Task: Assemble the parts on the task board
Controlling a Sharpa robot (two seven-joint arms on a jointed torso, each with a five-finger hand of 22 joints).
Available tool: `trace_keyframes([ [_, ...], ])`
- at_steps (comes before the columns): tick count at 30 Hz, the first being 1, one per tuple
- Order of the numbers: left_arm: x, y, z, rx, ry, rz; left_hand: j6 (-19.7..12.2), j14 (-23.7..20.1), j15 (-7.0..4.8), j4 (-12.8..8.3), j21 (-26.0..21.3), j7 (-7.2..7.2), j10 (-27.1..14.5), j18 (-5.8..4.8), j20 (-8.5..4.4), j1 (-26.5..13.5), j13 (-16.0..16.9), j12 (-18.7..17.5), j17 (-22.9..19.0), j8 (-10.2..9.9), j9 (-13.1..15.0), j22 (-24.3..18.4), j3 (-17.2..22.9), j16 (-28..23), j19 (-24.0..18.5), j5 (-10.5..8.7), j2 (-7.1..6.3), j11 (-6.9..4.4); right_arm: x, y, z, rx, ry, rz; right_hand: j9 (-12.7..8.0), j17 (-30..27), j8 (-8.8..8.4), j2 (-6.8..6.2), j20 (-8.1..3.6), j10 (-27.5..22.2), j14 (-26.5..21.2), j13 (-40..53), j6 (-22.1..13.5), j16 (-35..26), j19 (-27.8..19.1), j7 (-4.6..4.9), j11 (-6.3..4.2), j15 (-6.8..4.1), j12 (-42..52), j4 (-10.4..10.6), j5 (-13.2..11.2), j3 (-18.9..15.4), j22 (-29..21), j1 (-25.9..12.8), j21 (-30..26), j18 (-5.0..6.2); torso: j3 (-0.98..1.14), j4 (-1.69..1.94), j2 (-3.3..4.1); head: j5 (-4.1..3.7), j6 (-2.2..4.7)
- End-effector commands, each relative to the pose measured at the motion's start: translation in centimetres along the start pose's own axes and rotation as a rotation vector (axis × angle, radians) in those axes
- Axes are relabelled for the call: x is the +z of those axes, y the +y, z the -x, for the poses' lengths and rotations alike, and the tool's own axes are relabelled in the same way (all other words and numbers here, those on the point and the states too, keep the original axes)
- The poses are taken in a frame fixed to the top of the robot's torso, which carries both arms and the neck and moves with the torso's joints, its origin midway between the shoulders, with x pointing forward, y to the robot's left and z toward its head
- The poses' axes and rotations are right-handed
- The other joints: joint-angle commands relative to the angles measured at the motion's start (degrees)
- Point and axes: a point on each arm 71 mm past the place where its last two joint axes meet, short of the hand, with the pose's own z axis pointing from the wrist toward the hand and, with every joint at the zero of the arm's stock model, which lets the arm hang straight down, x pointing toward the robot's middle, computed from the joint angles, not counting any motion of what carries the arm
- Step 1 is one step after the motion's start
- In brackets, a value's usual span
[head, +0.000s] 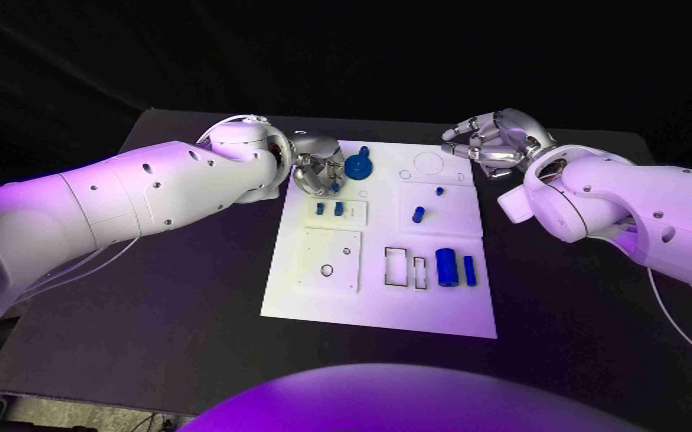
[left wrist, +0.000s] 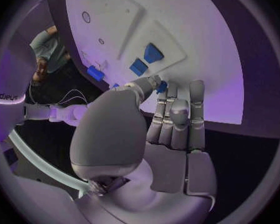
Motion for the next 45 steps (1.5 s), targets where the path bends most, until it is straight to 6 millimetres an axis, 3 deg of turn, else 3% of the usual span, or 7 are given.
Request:
trace_keyframes([
  [1, 0.00, -0.06, -0.13, 0.002, 0.013, -0.001, -1.13, -0.63, 0.23, -0.01, -0.46, 0.11, -0.70, 0.71, 0.06, -0.42, 0.20, -0.28, -0.29, -0.83, -0.07, -0.34, -0.31, -0.24, -0.58, -0.11, -0.19, -0.04, 0.00, -0.04, -0.10, -0.001, 0.009, 0.002, -0.10, 2.71, 0.21, 0.35, -0.16, -0.19, 2.96, -0.05, -0.29, -0.14, 1.94, 0.10, -0.05, -0.12, -0.26, 0.44, 0.02, -0.04, 8.33, -0.18, -0.18, 0.41, 0.03, 0.00, 0.04, 0.00, 0.01],
  [5, -0.03, -0.01, -0.12, 0.002, 0.011, 0.001, -2.88, -0.84, 0.34, 0.11, -0.75, 0.14, -1.05, 0.76, 0.23, -0.40, 0.59, -0.12, -0.39, -2.16, -0.37, -0.57, -0.34, -0.13, -0.59, -0.10, -0.38, 0.06, -0.01, -0.09, -0.11, -0.001, 0.009, 0.001, -0.10, 2.71, 0.21, 0.35, -0.16, -0.19, 2.96, -0.05, -0.29, -0.14, 1.94, 0.10, -0.05, -0.12, -0.26, 0.44, 0.02, -0.04, 8.33, -0.18, -0.18, 0.41, 0.02, -0.02, 0.01, -0.01, -0.06],
  [14, -0.11, 0.19, -0.03, 0.002, 0.000, 0.008, -3.64, -1.06, 0.42, 0.22, -1.02, 0.23, -1.51, 0.82, 0.29, -0.44, 0.70, -0.22, -0.74, -2.73, -0.50, -0.93, -0.33, -0.16, -0.75, -0.06, -0.43, 0.18, -0.04, -0.23, -0.16, 0.000, 0.010, -0.002, -0.10, 2.71, 0.21, 0.35, -0.16, -0.19, 2.96, -0.05, -0.29, -0.14, 1.94, 0.10, -0.05, -0.12, -0.26, 0.44, 0.02, -0.04, 8.33, -0.18, -0.18, 0.41, 0.01, 0.00, 0.02, -0.01, -0.07],
  [19, -0.19, 0.32, 0.03, 0.001, -0.008, 0.012, -4.05, -2.11, 0.89, 0.34, -1.29, 0.08, -3.44, 0.78, 0.59, -0.40, 0.61, -0.99, -2.49, -3.20, -0.51, -1.10, -0.36, -0.60, -0.81, -0.04, -0.57, 0.79, -0.07, -0.28, -0.16, 0.000, 0.009, -0.003, -0.10, 2.71, 0.21, 0.35, -0.16, -0.19, 2.96, -0.05, -0.29, -0.14, 1.94, 0.10, -0.05, -0.12, -0.26, 0.44, 0.02, -0.04, 8.33, -0.18, -0.18, 0.41, -0.04, 0.03, 0.05, 0.01, -0.07],
  [25, -0.26, 0.29, 0.15, -0.006, -0.025, 0.002, -3.74, -2.96, 1.11, 0.36, -1.46, 0.13, -4.22, 0.78, 0.79, -0.26, 0.61, -1.18, -4.02, -3.16, -0.39, -1.20, -0.35, -1.02, -0.88, -0.04, -0.47, 1.04, -0.07, -0.30, -0.17, 0.000, 0.010, -0.004, -0.10, 2.71, 0.21, 0.35, -0.16, -0.19, 2.96, -0.05, -0.29, -0.14, 1.94, 0.10, -0.05, -0.12, -0.26, 0.44, 0.02, -0.04, 8.33, -0.18, -0.18, 0.41, -0.03, 0.04, 0.00, 0.01, -0.07],
  [36, -0.40, 0.10, 0.46, -0.028, -0.070, -0.032, -2.36, -4.81, 2.31, 0.40, -1.88, -0.12, -10.46, 0.80, 1.92, 0.38, 0.94, -0.41, -6.64, -3.18, 0.12, -1.45, -1.69, -1.05, -1.29, -0.06, 0.01, 2.38, -0.06, -0.35, -0.22, 0.000, 0.011, -0.004, -0.10, 2.71, 0.21, 0.35, -0.16, -0.19, 2.96, -0.05, -0.29, -0.14, 1.94, 0.10, -0.05, -0.12, -0.26, 0.44, 0.02, -0.04, 8.33, -0.18, -0.18, 0.41, -0.01, 0.00, 0.01, 0.06, -0.07],
  [45, -0.42, -0.07, 0.29, -0.037, -0.048, -0.046, 0.17, -5.77, 2.27, 0.47, -1.89, -0.24, -11.45, 0.87, 2.05, 0.85, 1.89, 2.58, -7.89, -2.41, 0.76, -1.44, -2.37, -0.79, -1.66, -0.03, 0.67, 2.19, -0.06, -0.47, -0.31, 0.001, 0.014, -0.007, -0.10, 2.71, 0.21, 0.35, -0.16, -0.19, 2.96, -0.05, -0.29, -0.14, 1.94, 0.10, -0.05, -0.12, -0.26, 0.44, 0.02, -0.04, 8.33, -0.18, -0.18, 0.41, 0.01, 0.01, 0.04, 0.03, -0.07],
])
